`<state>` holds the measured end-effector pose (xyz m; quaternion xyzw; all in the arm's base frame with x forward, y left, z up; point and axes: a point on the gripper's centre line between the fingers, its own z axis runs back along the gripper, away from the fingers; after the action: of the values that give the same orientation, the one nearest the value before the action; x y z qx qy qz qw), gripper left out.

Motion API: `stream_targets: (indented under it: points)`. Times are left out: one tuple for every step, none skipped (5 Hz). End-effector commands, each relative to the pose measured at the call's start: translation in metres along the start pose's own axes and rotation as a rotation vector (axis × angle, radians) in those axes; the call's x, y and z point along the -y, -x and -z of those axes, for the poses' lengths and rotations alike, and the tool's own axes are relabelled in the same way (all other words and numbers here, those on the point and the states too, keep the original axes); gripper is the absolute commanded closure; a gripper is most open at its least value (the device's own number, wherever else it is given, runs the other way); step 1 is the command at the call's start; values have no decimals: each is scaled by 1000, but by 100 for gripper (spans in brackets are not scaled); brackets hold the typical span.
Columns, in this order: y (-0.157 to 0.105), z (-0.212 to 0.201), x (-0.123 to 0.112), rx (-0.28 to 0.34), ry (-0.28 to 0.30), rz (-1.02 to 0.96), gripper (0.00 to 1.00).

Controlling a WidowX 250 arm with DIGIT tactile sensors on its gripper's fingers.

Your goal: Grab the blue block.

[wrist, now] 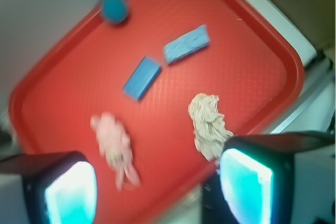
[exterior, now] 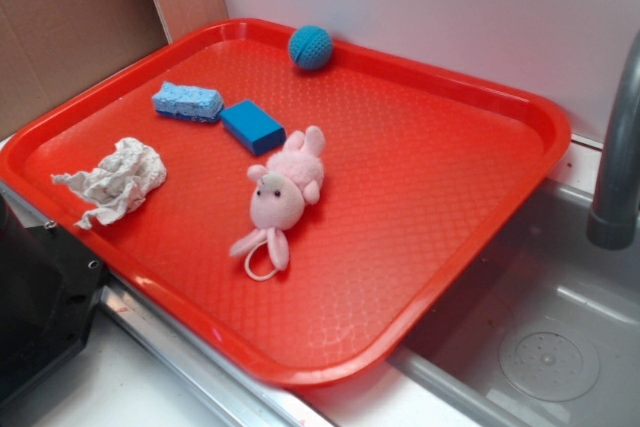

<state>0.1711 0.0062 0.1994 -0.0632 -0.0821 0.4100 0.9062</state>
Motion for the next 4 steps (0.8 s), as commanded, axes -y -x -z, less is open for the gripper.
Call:
stream_targets:
  points:
    - [-34,30,1,69,78,-482,0]
    - [-43,57,10,39,9,-532,0]
    - [-52,88,12,21,-64,-572,0]
    - [-56,109,16,20,-118,-572,0]
